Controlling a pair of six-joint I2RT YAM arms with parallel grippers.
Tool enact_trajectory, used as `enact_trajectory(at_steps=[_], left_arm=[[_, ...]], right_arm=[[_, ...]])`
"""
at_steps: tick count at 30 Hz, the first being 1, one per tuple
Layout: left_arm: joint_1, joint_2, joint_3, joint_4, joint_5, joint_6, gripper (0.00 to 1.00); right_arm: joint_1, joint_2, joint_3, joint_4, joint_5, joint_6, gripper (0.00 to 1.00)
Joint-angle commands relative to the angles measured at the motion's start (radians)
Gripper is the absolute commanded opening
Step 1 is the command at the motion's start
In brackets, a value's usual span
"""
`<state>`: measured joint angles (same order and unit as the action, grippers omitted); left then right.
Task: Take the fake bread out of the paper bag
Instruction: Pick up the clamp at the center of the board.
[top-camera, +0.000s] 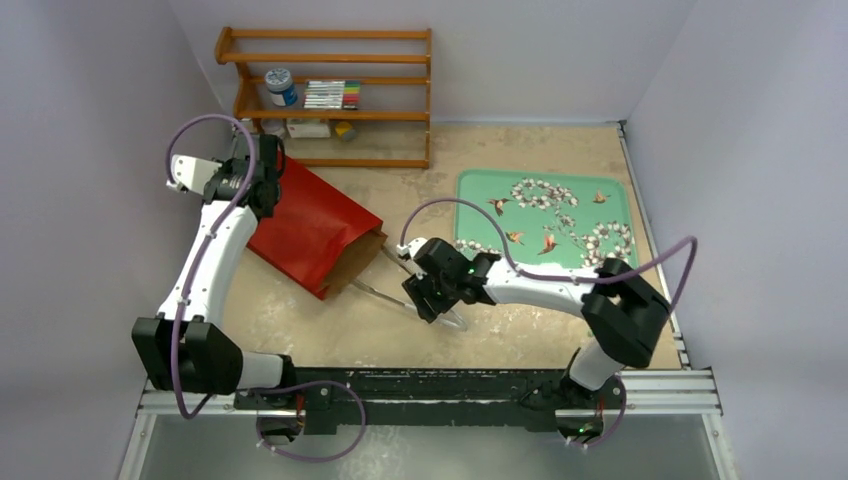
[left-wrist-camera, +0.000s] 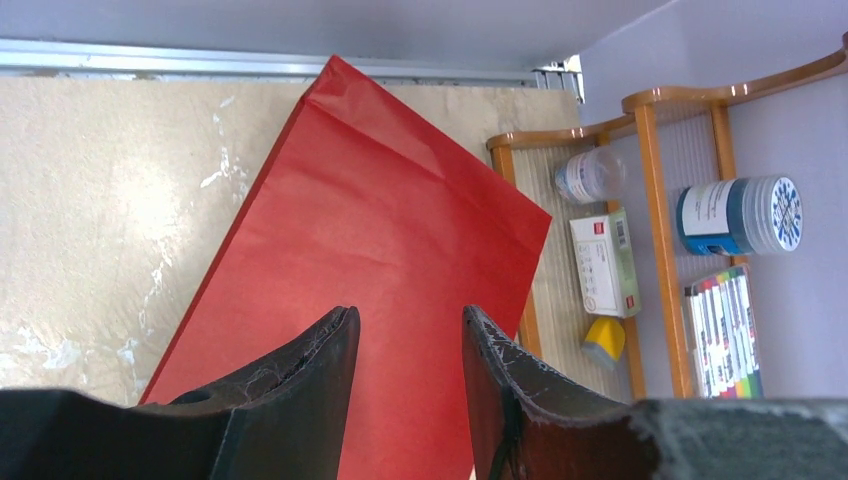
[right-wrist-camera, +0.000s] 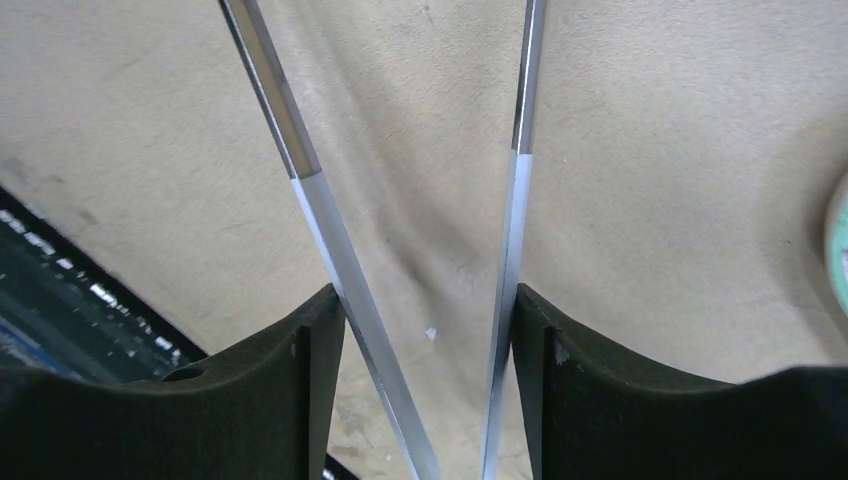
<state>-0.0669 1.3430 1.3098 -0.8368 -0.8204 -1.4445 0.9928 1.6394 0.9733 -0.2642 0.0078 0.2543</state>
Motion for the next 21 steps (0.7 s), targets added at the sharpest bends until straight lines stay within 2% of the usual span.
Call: enact_trajectory(at_steps=[1, 8, 21], left_arm=[[-0.003, 0.016, 0.055, -0.033, -0.083, 0.028, 0.43], [-0.003, 0.031, 0.062, -0.032, -0.105, 0.027, 0.43], [0.009, 0.066, 0.09, -0.022, -0.12, 0.054, 0.44]], right_arm=[[0.0, -0.129, -0.048, 0.055, 0.011, 0.027, 0.58], [0.0, -0.242, -0.123, 0.043, -0.011, 0.044, 0.56], [0.015, -0.36, -0.093, -0.017, -0.023, 0.076, 0.52]])
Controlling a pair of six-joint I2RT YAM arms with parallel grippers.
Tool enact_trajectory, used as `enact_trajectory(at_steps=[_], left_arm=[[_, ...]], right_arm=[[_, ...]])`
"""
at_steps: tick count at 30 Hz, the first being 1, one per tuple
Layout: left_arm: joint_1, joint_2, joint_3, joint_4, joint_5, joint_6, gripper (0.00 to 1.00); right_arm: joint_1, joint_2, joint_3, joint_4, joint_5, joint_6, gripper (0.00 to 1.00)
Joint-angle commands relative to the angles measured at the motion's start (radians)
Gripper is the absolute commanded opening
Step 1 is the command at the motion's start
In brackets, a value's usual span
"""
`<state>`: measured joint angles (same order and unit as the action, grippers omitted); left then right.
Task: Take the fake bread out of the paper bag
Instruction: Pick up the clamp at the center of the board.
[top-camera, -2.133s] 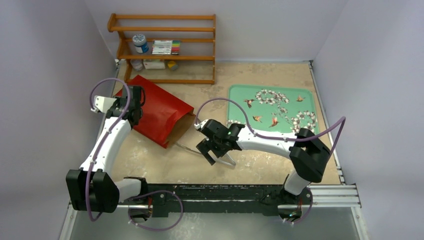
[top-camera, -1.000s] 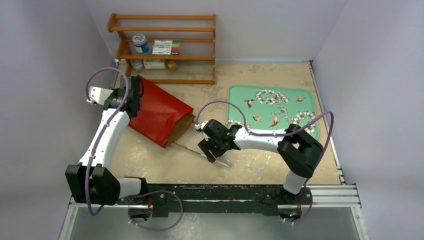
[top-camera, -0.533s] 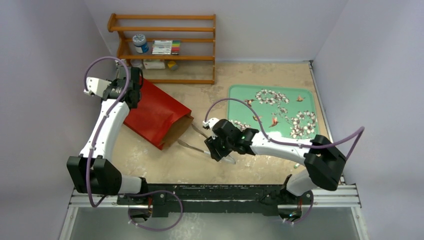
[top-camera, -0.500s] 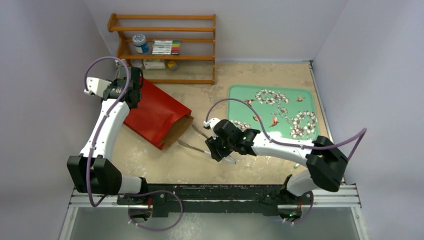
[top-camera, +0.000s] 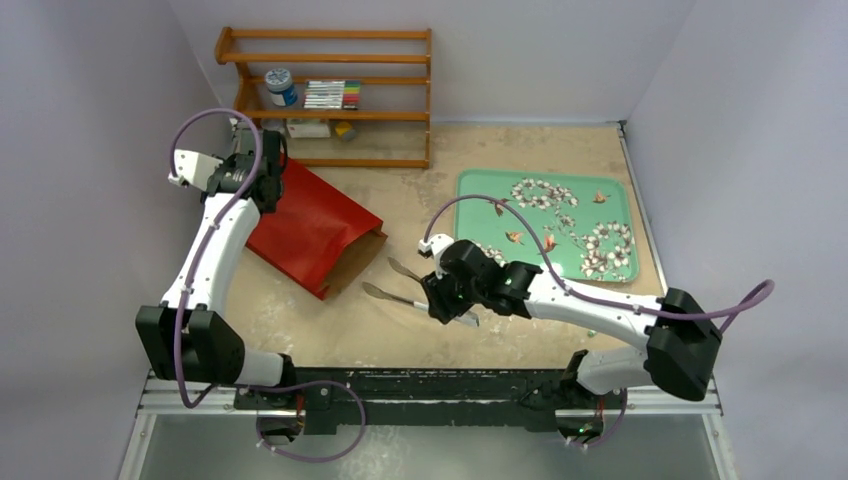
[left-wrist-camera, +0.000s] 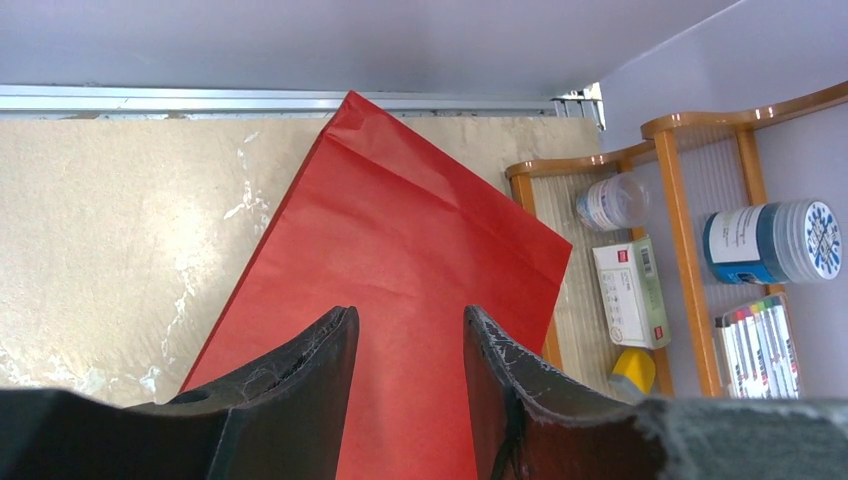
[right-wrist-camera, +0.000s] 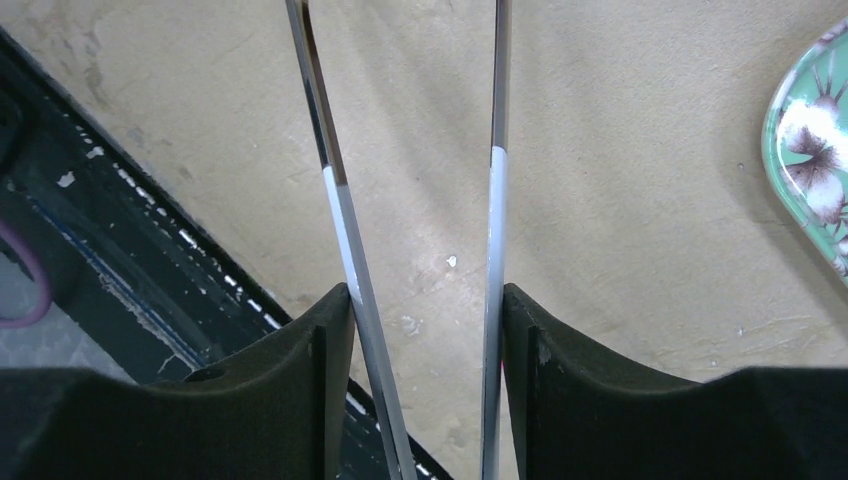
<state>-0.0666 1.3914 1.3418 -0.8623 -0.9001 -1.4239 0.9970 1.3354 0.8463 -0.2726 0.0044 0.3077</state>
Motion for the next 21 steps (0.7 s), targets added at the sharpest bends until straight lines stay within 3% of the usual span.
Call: enact_trajectory(at_steps=[1, 21], left_arm=[[0.015, 0.02, 0.06, 0.003, -0.04, 0.034, 0.44], [0.132, 0.072, 0.049, 0.061, 0.018, 0.09, 0.44]], right_arm=[[0.011, -0.063, 0.04, -0.013, -0.021, 0.024, 0.52], [0.018, -0.082, 0.113, -0.018, -0.034, 0.019, 0.49]])
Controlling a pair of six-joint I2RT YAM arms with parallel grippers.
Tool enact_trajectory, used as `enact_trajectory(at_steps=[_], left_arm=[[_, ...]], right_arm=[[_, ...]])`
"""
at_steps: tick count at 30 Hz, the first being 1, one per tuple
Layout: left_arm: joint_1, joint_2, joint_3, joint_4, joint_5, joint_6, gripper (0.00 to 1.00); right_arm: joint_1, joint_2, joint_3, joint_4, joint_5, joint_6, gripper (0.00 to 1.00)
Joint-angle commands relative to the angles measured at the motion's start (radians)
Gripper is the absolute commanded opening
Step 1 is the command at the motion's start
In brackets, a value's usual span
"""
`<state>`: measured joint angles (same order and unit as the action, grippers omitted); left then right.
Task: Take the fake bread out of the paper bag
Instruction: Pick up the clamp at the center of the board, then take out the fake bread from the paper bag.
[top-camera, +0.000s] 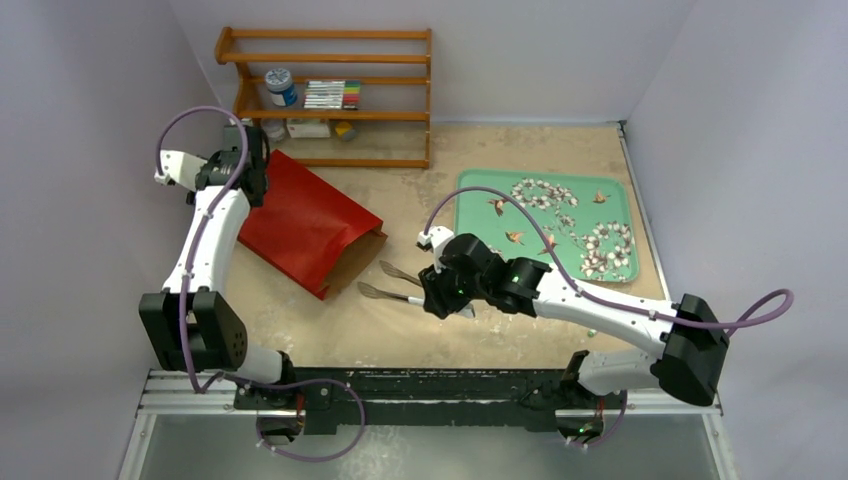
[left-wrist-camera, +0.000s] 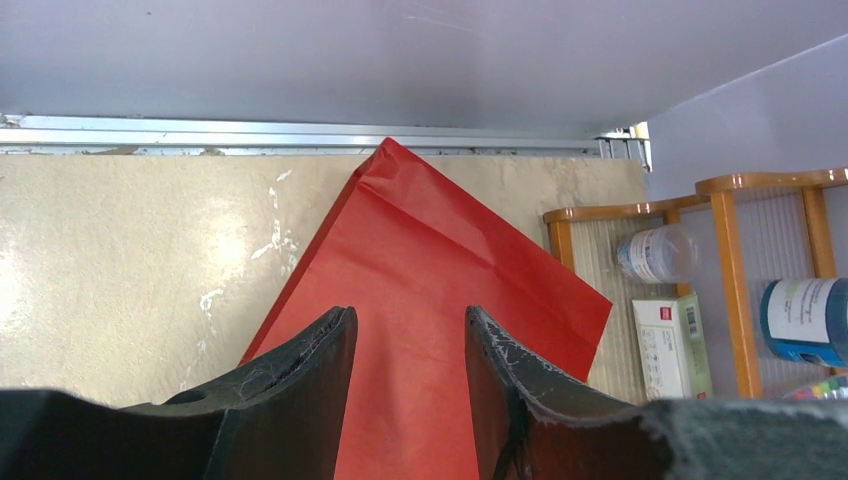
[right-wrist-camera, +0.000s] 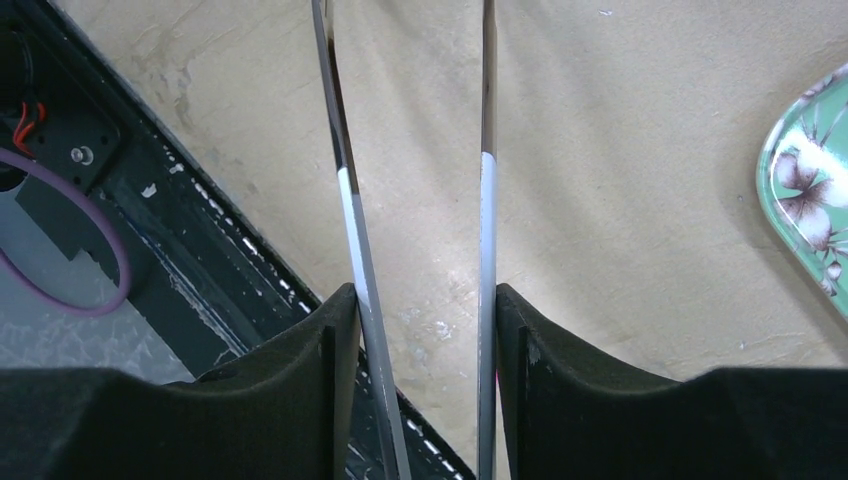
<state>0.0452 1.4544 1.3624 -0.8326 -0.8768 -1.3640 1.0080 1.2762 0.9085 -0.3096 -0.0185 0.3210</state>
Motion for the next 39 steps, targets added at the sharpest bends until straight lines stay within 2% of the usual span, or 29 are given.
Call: enact_trajectory(at_steps=[1, 15, 30, 39], left_arm=[[0.024, 0.014, 0.029, 0.033, -0.005, 0.029, 0.44], [0.065, 0.069, 0.061, 0.036, -0.004, 0.053, 0.45], [0.087, 0.178, 0.106, 0.052, -0.001, 0.058, 0.45], [0.094, 0.238, 0.129, 0.078, -0.004, 0.084, 0.45]], right_arm=[[0.007, -0.023, 0.084, 0.019, -0.01, 0.004, 0.48], [0.007, 0.086, 0.169, 0.117, -0.001, -0.006, 0.48], [0.006, 0.369, 0.284, 0.329, 0.024, -0.031, 0.48], [0.006, 0.567, 0.416, 0.406, 0.113, -0.06, 0.48]])
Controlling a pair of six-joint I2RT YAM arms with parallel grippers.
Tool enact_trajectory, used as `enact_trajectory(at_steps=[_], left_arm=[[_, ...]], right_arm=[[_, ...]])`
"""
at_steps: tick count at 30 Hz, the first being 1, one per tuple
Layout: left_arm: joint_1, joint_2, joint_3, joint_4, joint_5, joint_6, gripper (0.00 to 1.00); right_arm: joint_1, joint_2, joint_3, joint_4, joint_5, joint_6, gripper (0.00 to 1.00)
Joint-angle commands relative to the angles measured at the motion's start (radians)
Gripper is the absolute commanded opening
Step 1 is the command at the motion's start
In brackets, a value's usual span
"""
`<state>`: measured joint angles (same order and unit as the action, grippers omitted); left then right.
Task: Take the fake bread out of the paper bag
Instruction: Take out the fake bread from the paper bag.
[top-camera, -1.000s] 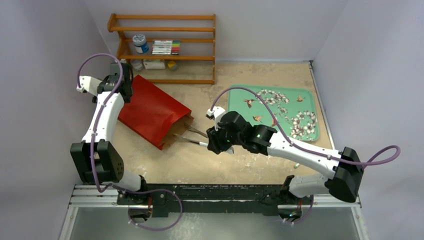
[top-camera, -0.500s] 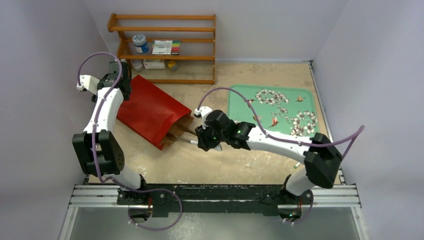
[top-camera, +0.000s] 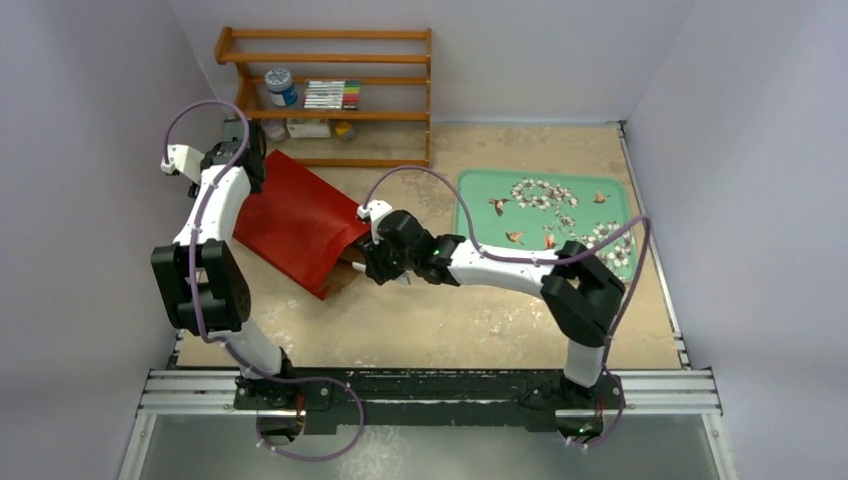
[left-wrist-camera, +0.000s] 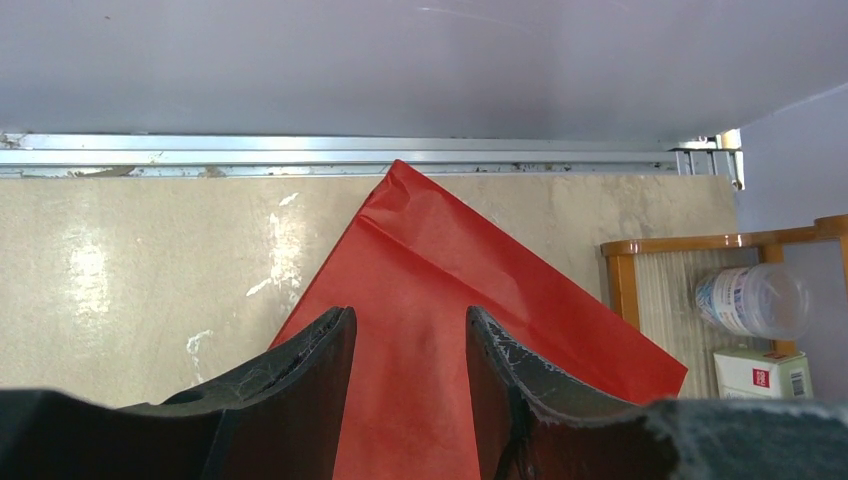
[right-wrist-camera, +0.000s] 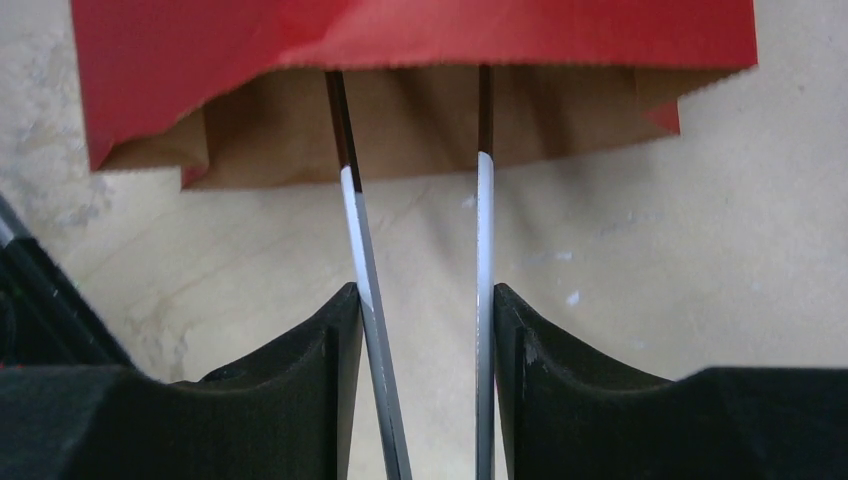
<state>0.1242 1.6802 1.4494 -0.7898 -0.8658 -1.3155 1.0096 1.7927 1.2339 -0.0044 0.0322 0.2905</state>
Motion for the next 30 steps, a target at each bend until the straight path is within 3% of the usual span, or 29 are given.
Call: enact_trajectory(at_steps=[1, 10, 30], left_arm=[[0.015, 0.017, 0.042, 0.038, -0.015, 0.036, 0.45], [0.027, 0.041, 0.042, 0.073, -0.001, 0.062, 0.45], [0.053, 0.058, 0.034, 0.114, 0.024, 0.099, 0.45]], right_arm=[[0.006, 0.069, 0.103, 0.107, 0.073, -0.034, 0.47], [-0.004, 0.145, 0.155, 0.134, 0.177, -0.048, 0.47], [-0.006, 0.294, 0.253, 0.204, 0.209, -0.052, 0.49]])
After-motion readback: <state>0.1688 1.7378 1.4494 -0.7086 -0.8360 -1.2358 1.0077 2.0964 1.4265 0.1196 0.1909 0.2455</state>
